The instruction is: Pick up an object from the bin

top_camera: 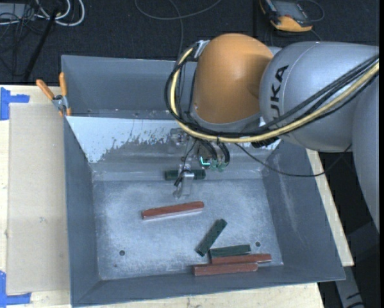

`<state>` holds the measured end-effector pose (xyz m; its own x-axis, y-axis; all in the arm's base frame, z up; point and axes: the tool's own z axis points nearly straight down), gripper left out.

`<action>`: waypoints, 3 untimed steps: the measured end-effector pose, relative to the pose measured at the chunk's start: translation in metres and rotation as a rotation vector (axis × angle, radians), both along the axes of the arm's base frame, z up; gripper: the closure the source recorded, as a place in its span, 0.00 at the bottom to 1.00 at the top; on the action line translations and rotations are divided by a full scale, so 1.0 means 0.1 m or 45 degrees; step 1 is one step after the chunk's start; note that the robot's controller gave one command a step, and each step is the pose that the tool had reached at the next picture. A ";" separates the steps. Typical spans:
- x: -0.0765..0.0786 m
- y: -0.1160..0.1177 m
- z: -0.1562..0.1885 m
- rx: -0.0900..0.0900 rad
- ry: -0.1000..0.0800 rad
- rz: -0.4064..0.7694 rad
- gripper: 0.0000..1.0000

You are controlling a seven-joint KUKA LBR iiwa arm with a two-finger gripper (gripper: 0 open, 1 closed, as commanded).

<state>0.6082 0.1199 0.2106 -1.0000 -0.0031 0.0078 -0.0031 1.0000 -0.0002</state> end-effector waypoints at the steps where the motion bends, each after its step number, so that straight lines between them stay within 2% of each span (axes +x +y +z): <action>1: -0.30 0.07 -1.42 0.002 0.002 0.341 0.00; 2: -0.41 0.08 -1.42 0.002 -0.005 0.401 0.00; 3: -0.34 0.05 -1.41 0.003 -0.012 0.403 0.00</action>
Offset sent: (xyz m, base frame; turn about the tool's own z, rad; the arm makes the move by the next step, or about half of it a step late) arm -0.0270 0.0062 -0.1373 -0.2665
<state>0.5740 0.1250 0.0698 -0.9492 -0.3146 -0.0020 -0.3146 0.9492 0.0002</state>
